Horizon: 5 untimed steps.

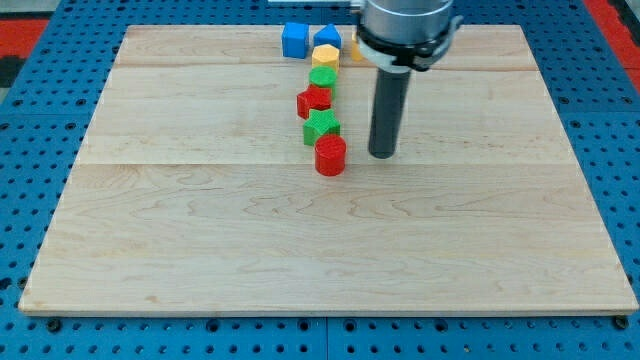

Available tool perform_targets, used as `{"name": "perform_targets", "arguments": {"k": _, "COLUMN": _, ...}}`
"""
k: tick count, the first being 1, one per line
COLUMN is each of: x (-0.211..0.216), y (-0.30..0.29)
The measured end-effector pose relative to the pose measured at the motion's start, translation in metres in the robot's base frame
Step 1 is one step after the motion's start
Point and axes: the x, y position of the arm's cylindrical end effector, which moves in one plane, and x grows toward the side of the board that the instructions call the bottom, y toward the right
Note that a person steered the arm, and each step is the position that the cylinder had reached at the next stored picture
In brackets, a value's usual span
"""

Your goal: Move arm towards right side of board

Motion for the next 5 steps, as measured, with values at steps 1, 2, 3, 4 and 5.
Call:
{"name": "perform_targets", "arguments": {"k": 1, "x": 0.005, "y": -0.026}}
{"name": "perform_targets", "arguments": {"k": 2, "x": 0.013, "y": -0.026}}
{"name": "perform_targets", "arguments": {"k": 3, "x": 0.015, "y": 0.019}}
{"name": "perform_targets", "arguments": {"k": 4, "x": 0.042, "y": 0.031}}
{"name": "perform_targets", "arguments": {"k": 5, "x": 0.060, "y": 0.081}}
